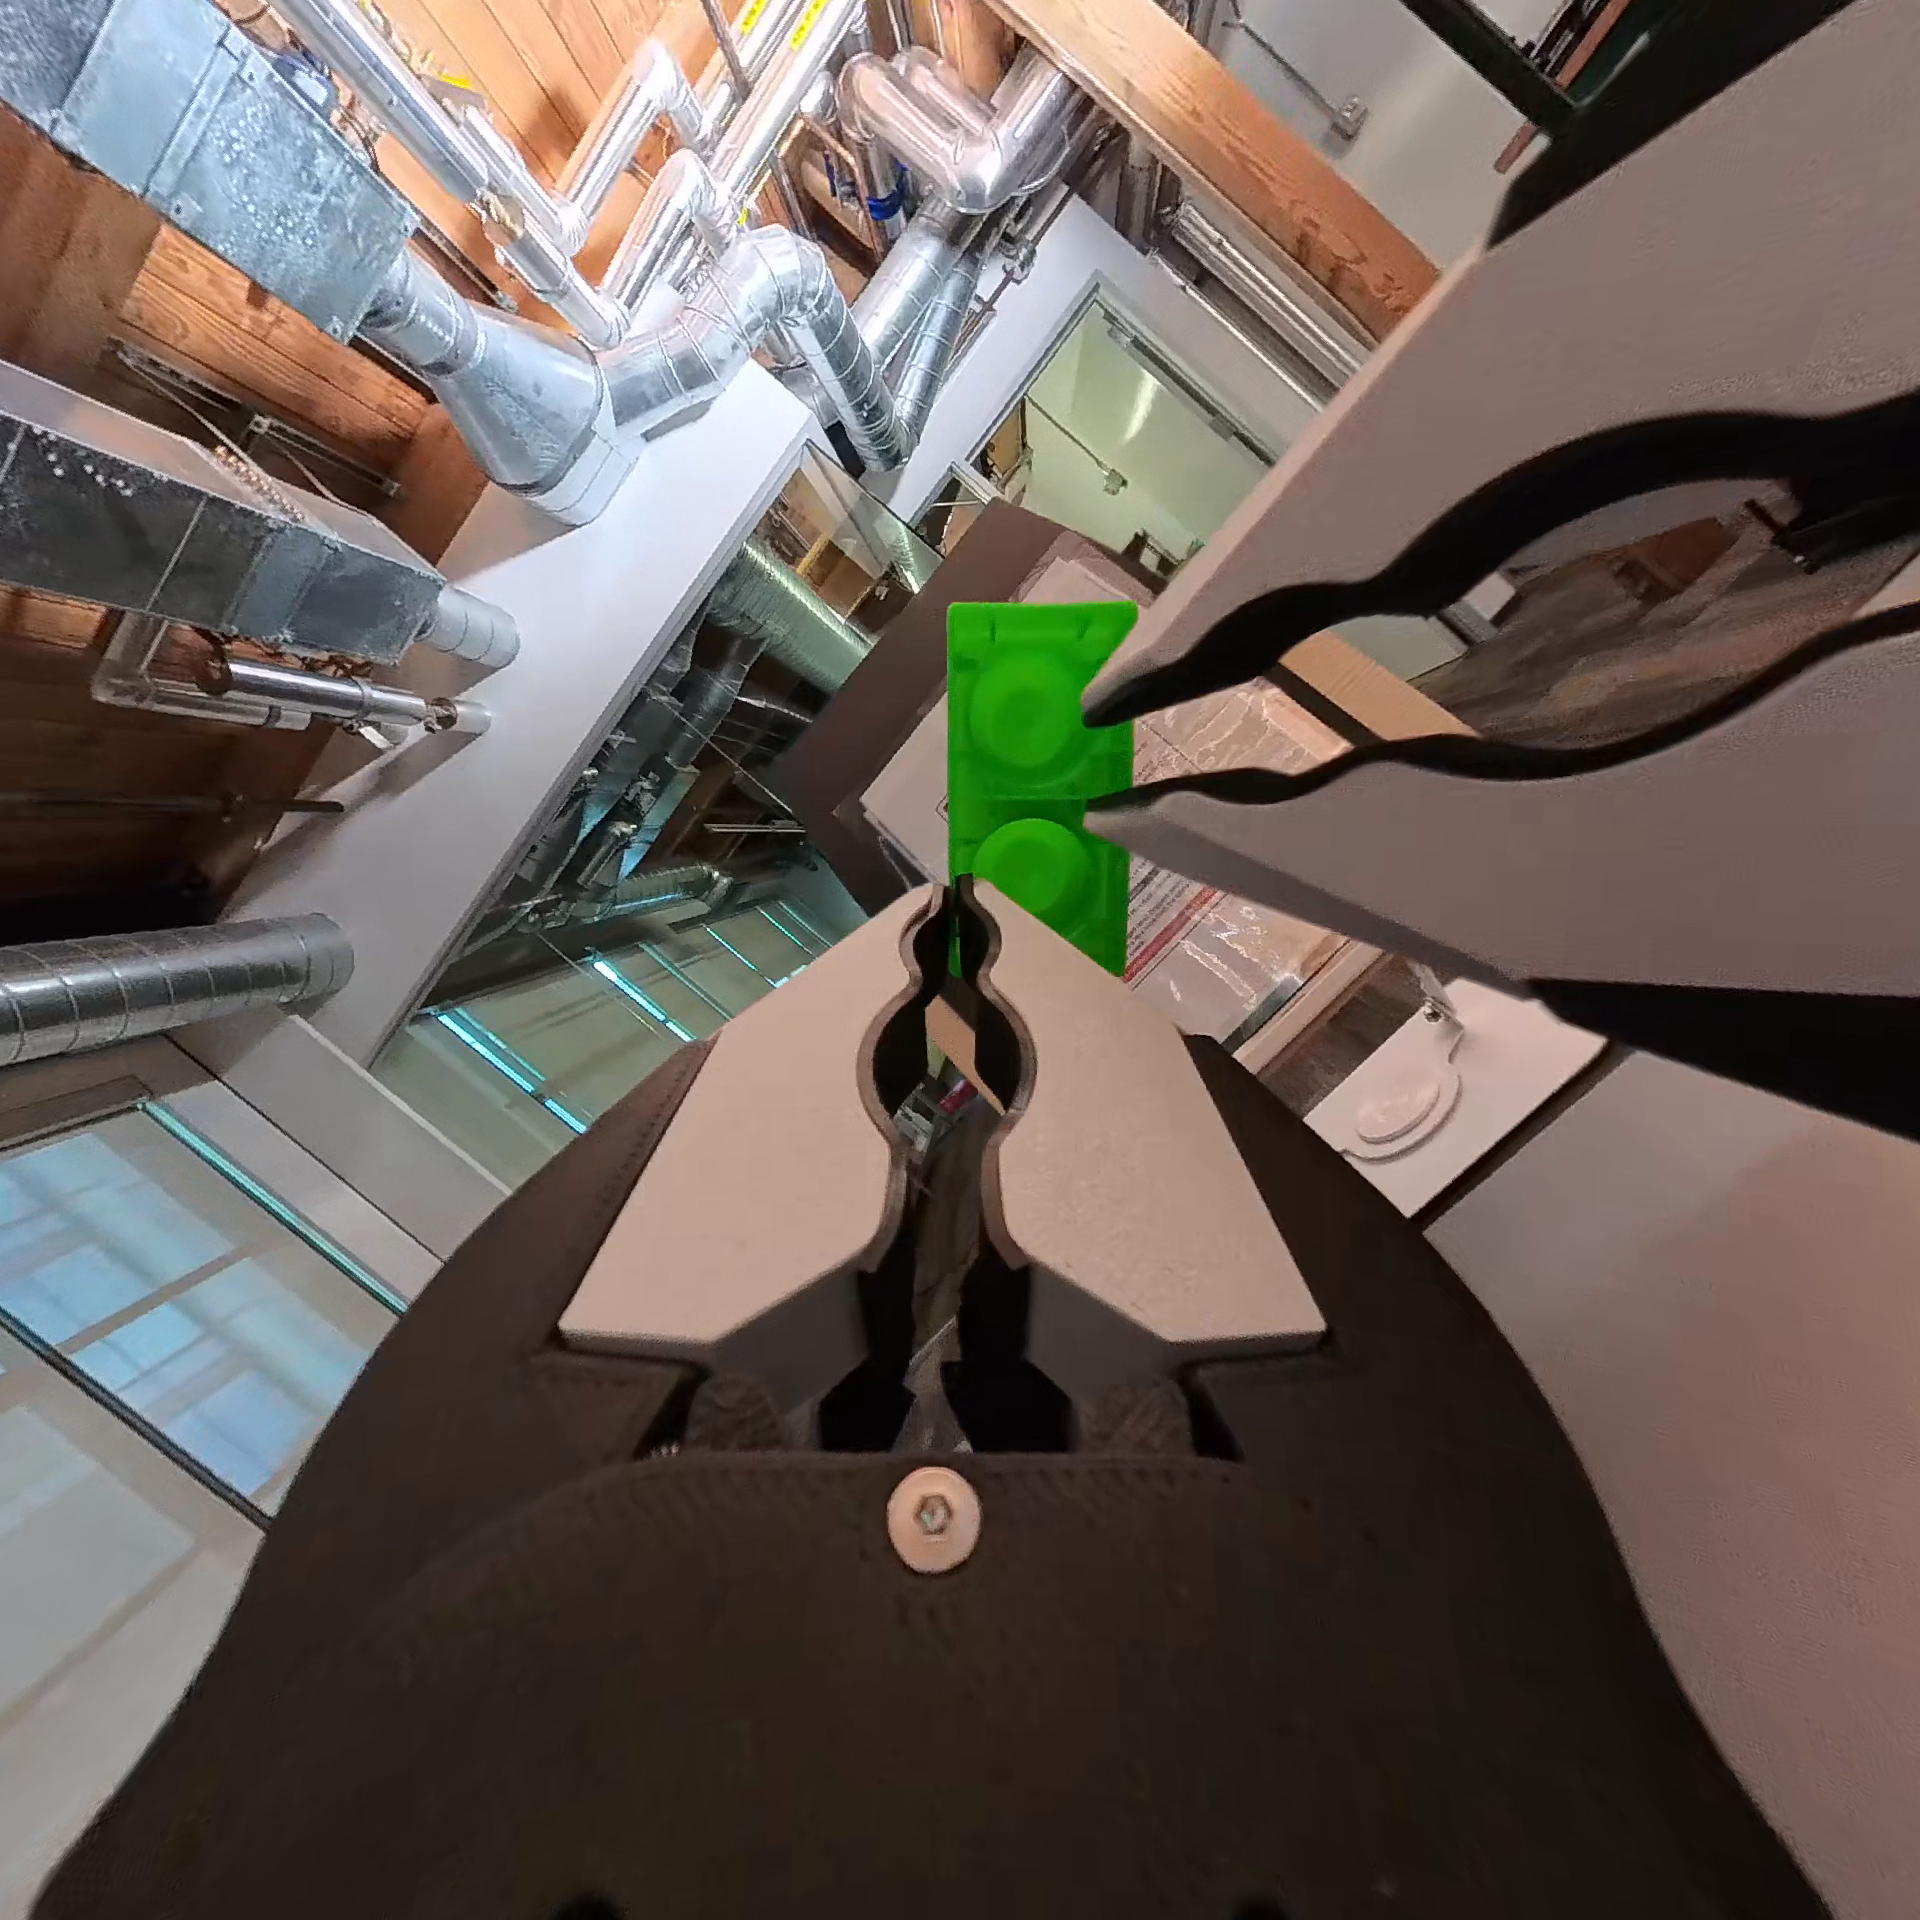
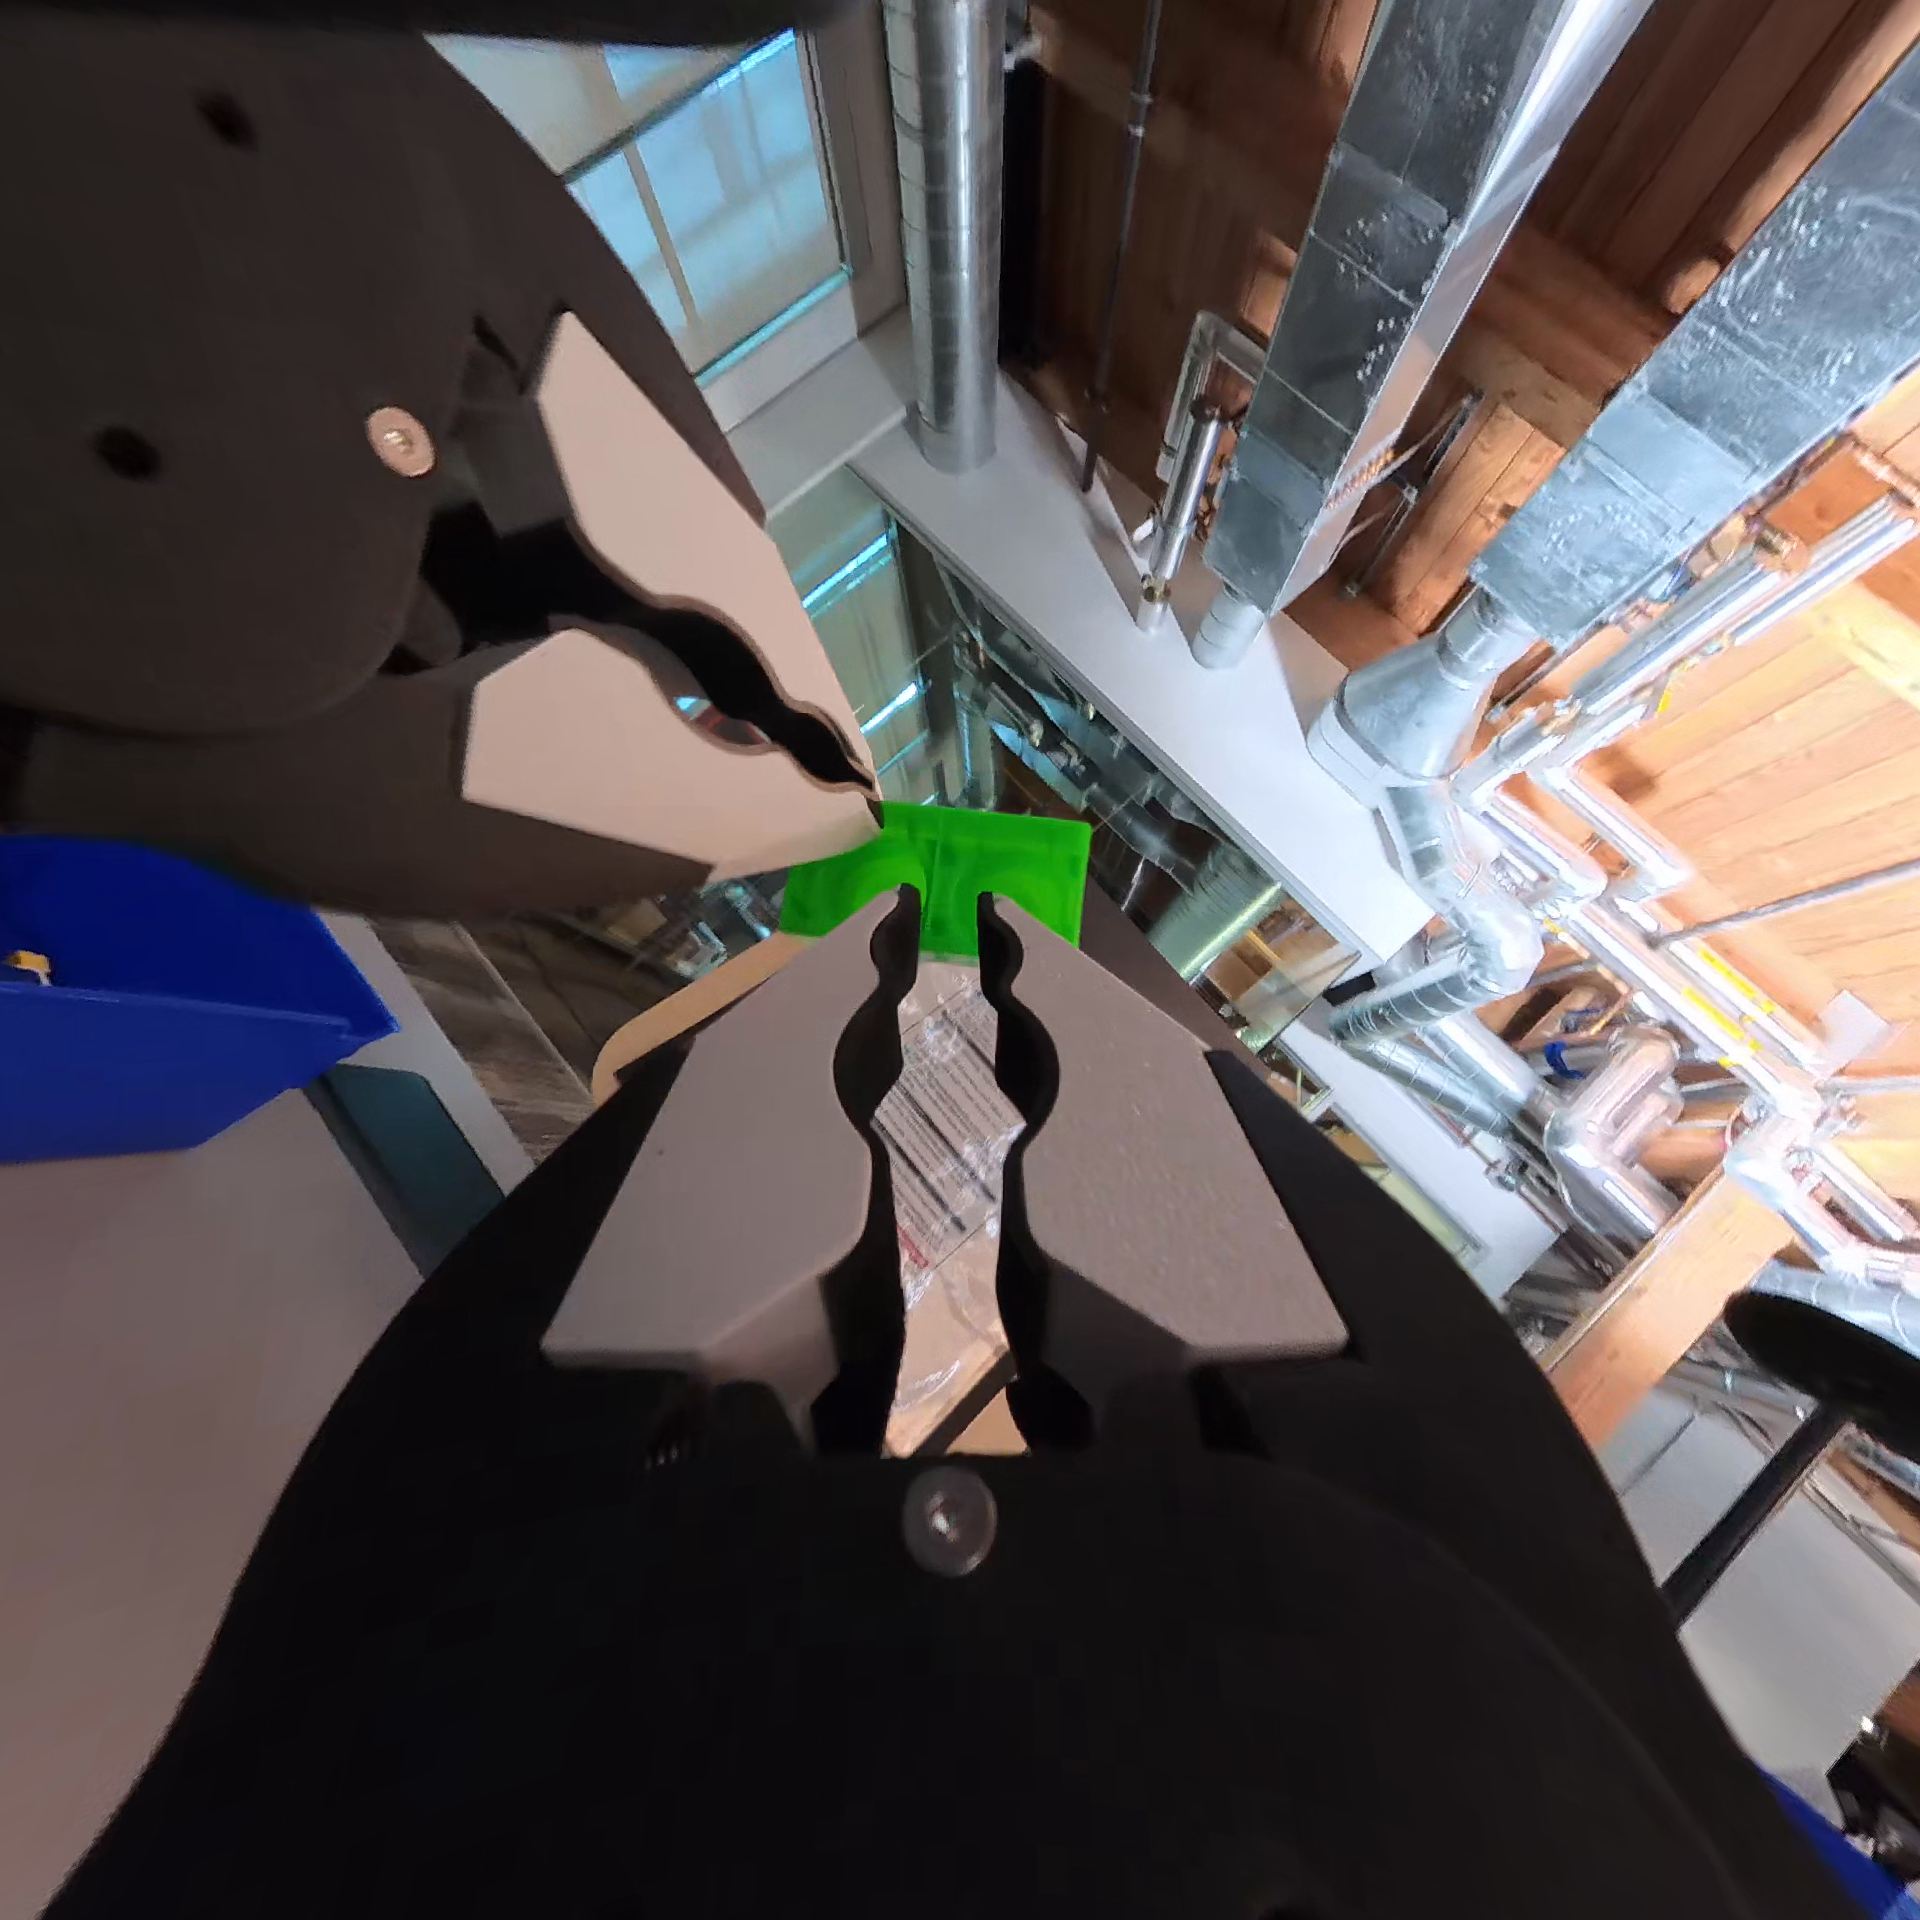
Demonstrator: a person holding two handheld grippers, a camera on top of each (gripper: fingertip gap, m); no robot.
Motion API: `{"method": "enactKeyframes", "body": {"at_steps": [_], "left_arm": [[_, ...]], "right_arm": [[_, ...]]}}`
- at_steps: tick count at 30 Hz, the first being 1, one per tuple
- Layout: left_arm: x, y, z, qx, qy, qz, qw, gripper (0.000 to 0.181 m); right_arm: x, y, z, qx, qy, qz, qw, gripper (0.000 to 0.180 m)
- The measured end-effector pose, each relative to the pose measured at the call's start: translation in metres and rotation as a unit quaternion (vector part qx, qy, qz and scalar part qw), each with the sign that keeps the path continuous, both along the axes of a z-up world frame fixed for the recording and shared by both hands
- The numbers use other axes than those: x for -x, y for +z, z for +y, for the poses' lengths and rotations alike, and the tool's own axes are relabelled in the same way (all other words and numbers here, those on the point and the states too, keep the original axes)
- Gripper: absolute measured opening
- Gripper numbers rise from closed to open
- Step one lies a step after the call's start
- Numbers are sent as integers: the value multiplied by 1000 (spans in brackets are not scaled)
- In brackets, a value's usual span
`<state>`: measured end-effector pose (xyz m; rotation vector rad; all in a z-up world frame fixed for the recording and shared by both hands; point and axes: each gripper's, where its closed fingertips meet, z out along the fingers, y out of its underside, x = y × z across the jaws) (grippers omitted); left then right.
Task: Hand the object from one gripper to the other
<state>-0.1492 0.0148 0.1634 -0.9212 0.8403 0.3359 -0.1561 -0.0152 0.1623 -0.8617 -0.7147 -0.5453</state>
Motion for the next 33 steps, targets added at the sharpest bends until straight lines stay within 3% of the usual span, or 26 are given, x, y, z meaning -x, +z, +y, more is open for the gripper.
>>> {"method": "enactKeyframes", "body": {"at_steps": [26, 33], "left_arm": [[-14, 1, -19, -23, -29, 0, 999, 0], [-19, -3, -19, -11, -46, 3, 999, 0]], "right_arm": [[-29, 3, 2, 39, 4, 15, 999, 7], [-31, 5, 1, 36, 0, 18, 999, 0]]}}
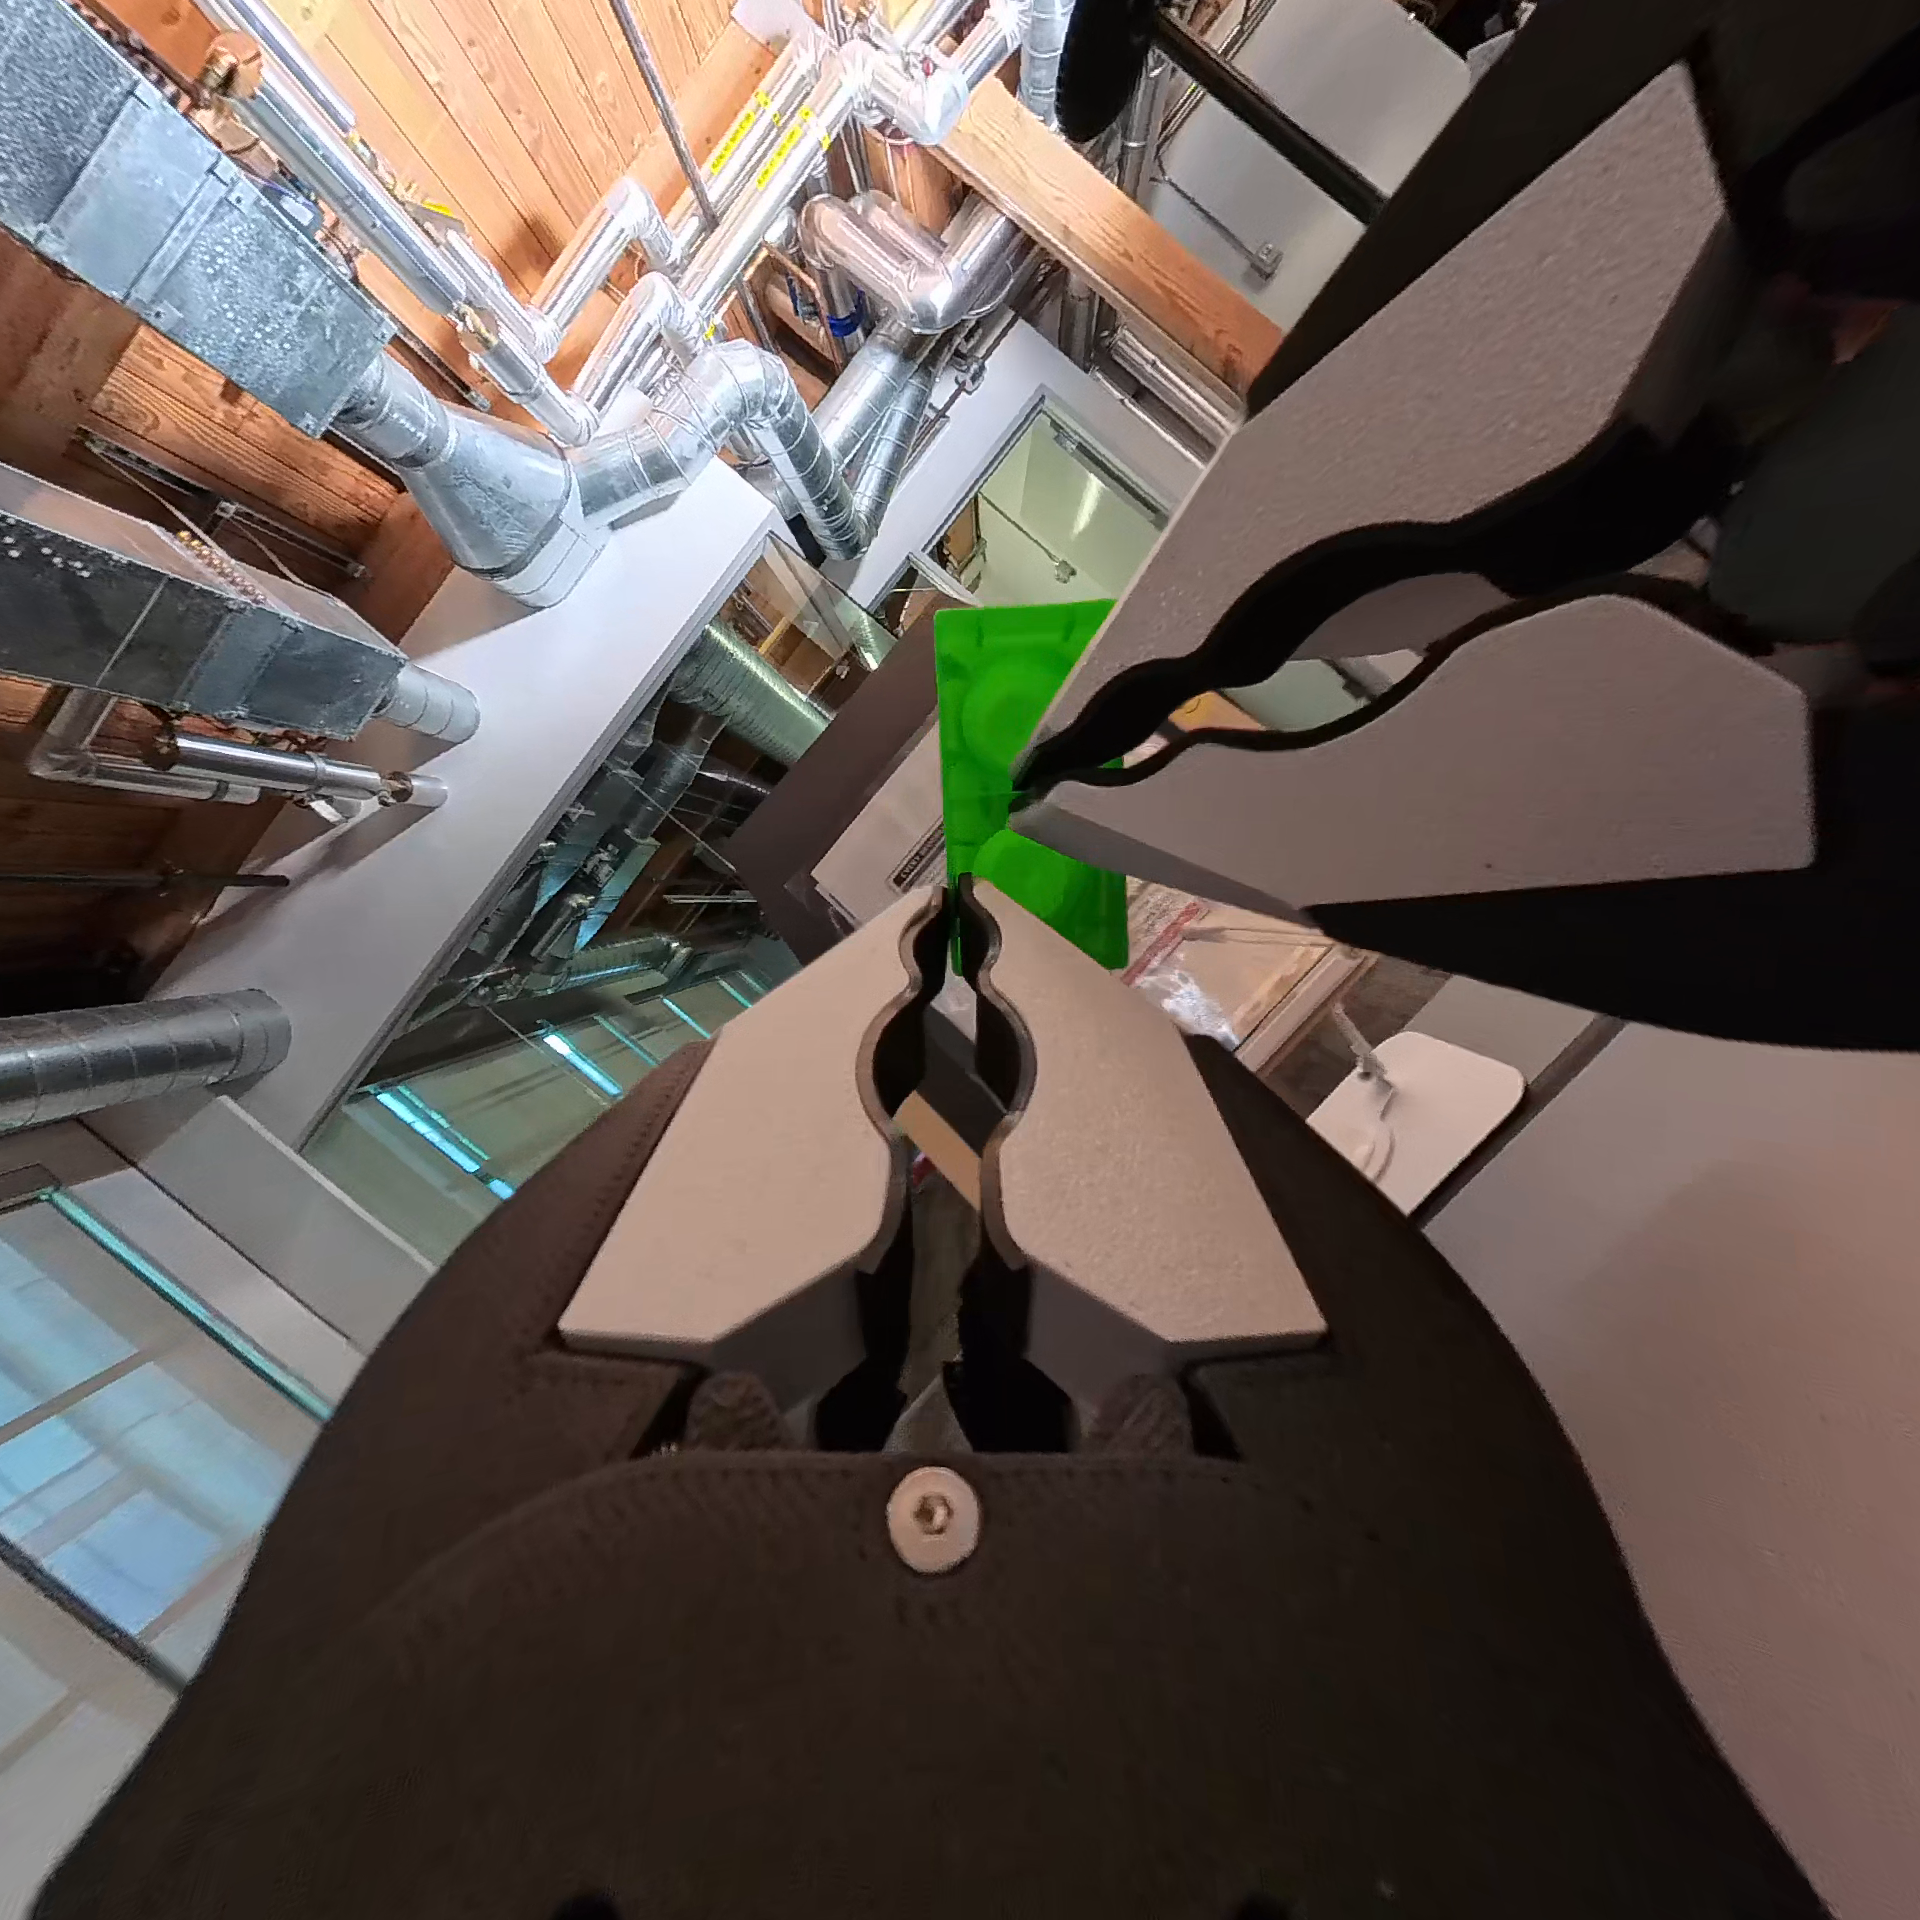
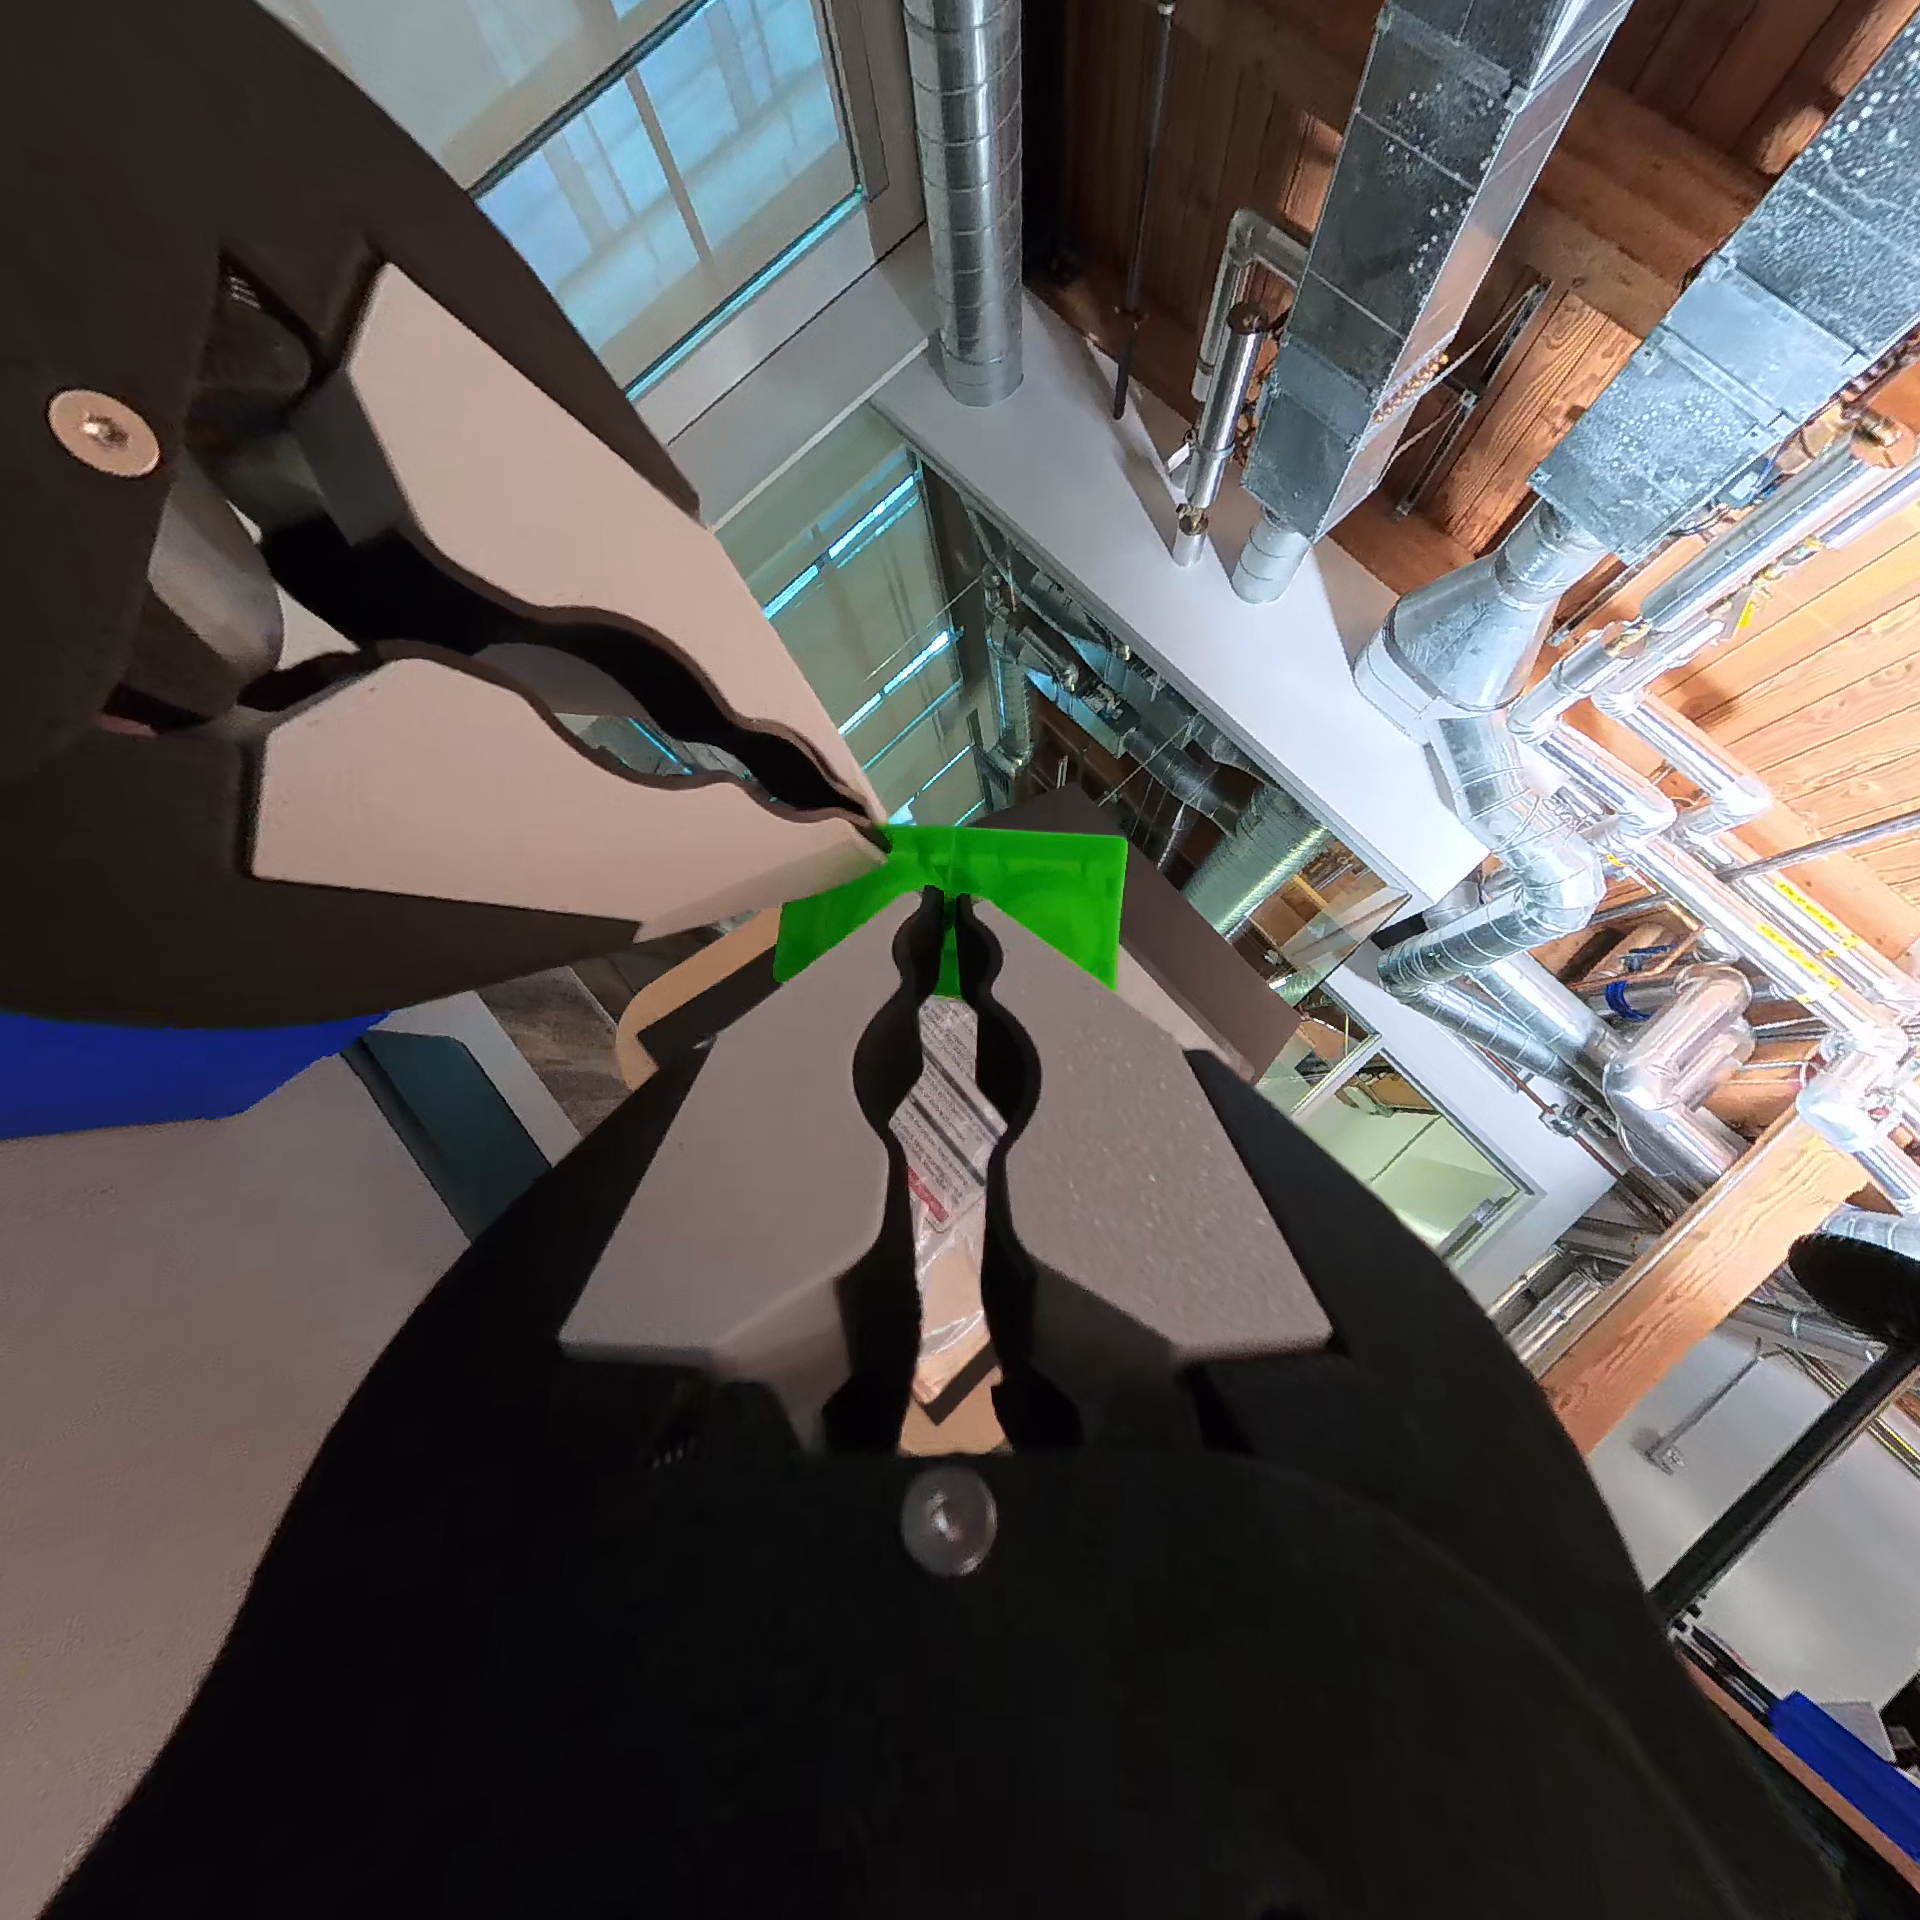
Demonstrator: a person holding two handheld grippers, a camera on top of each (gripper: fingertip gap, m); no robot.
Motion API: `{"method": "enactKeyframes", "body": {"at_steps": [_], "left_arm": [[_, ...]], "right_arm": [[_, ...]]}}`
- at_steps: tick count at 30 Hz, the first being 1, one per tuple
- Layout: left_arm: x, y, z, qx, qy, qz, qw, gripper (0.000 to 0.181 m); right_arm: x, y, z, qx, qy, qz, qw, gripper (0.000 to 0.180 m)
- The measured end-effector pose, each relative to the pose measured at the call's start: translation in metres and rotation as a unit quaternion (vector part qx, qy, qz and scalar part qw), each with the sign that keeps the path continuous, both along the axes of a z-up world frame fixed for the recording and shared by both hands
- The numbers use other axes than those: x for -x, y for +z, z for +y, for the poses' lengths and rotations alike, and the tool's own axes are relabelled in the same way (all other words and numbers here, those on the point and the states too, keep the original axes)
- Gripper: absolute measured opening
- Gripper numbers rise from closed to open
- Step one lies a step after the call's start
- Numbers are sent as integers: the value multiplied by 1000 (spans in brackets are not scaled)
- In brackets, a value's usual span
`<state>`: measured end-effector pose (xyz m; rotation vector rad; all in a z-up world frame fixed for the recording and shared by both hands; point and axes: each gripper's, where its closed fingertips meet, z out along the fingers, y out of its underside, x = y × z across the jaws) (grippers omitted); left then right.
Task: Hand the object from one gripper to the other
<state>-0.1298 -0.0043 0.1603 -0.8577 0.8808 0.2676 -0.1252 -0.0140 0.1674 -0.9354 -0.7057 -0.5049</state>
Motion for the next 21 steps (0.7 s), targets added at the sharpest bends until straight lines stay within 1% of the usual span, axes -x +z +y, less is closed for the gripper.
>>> {"method": "enactKeyframes", "body": {"at_steps": [1, 2, 3, 5, 7, 8, 9, 10, 12, 14, 16, 18, 19, 20, 21], "left_arm": [[-2, -1, -1, 3, -12, -1, 1000, 0], [-7, -1, -6, 7, -37, -9, 999, 11], [-11, 1, -12, 17, -70, -23, 997, 28], [-18, 3, -22, 64, -139, -52, 987, 55], [-19, 8, -31, 113, -206, -87, 968, 65], [-18, 11, -35, 127, -235, -98, 959, 66], [-18, 12, -38, 133, -257, -101, 952, 65], [-17, 13, -40, 133, -269, -95, 949, 64], [-17, 9, -37, 126, -266, -76, 953, 62], [-18, 4, -30, 139, -269, -74, 950, 56], [-23, -3, -27, 202, -312, -96, 924, 51], [-28, -10, -23, 280, -356, -119, 884, 51], [-28, -13, -20, 310, -370, -127, 867, 52], [-26, -14, -15, 327, -376, -137, 856, 52], [-23, -13, -10, 328, -376, -148, 854, 55]], "right_arm": [[-2, -1, 2, 4, -3, 1, 1000, 0], [-5, -1, 4, 10, -6, 7, 1000, 0], [-11, 1, 5, 10, -6, 25, 1000, 0], [-27, 9, 4, 6, 21, 88, 996, 0], [-46, 10, 12, 48, 78, 183, 979, 0], [-54, 8, 18, 87, 122, 242, 959, 0], [-59, 5, 23, 134, 178, 309, 925, 0], [-62, 3, 27, 181, 242, 376, 876, 0], [-67, 1, 31, 254, 370, 483, 752, 0], [-75, -1, 36, 288, 460, 555, 631, 0], [-83, -1, 37, 292, 541, 599, 512, 0], [-90, -4, 41, 288, 592, 634, 405, 0], [-88, -7, 43, 299, 606, 643, 361, 0], [-82, -11, 45, 320, 615, 643, 325, 0], [-75, -12, 44, 336, 629, 636, 295, 0]]}}
